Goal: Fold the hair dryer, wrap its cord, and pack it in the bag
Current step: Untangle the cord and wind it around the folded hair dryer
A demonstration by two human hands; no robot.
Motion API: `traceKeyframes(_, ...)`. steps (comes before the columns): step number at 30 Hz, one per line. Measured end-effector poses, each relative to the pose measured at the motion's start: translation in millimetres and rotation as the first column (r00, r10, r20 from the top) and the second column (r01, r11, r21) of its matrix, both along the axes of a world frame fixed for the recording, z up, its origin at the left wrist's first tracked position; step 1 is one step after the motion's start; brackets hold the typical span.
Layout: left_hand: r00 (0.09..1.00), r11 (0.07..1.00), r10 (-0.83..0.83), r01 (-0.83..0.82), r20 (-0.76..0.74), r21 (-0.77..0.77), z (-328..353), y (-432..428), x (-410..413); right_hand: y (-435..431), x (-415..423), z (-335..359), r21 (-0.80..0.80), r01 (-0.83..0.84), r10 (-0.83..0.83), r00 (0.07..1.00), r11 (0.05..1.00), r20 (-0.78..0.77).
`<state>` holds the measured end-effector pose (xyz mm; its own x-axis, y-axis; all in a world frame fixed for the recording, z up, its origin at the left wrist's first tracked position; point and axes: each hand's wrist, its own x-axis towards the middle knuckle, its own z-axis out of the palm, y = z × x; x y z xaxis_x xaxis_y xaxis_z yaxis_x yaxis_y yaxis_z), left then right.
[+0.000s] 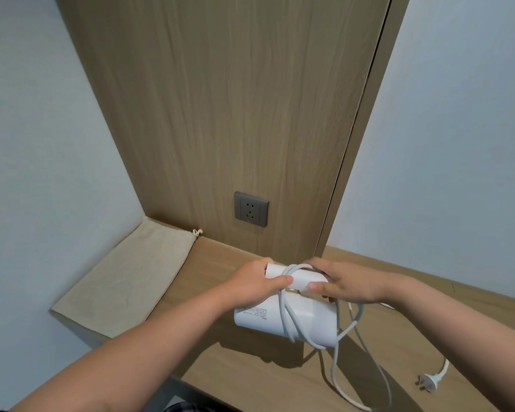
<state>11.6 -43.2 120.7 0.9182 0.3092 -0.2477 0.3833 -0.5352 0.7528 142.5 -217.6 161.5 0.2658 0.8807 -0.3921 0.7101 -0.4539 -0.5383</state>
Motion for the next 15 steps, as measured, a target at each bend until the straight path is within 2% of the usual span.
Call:
traceKeyframes(4, 0.999, 0.998, -0.029, 0.028, 0.021, 0.048, 6.9, -1.6, 1.6, -0.3, -0.2, -2.7, 0.11, 0.023, -0.034, 0.995, 0.994, 0.098)
traceKeyframes(6, 0.998, 0.997, -0.04, 0.037, 0.047, 0.068, 13.1, -1.5, 2.1, 0.5, 1.4, -3.7, 0.188, 0.056, -0.078, 0.99, 0.981, 0.115)
traceKeyframes(9, 0.993, 0.995, -0.085, 0.079, 0.084, 0.066, 24.1, -0.4, 0.0, 2.3, 6.2, -2.9, 0.224, 0.079, -0.107, 0.988, 0.971, 0.115)
traceKeyframes(11, 0.982, 0.97, -0.168, 0.15, 0.082, 0.192, 27.0, -0.1, -5.6, 2.7, 11.5, -0.6, 0.234, 0.111, -0.137, 0.985, 0.966, 0.101)
traceKeyframes(13, 0.951, 0.843, -0.308, 0.251, 0.043, 0.475, 22.6, 1.4, -11.1, 2.2, 17.9, 1.9, 0.246, 0.147, -0.174, 0.98, 0.958, 0.093)
traceKeyframes(15, 0.918, 0.62, -0.397, 0.28, -0.014, 0.733, 13.5, 4.3, -13.4, 3.0, 21.3, 4.8, 0.242, 0.158, -0.185, 0.978, 0.957, 0.094)
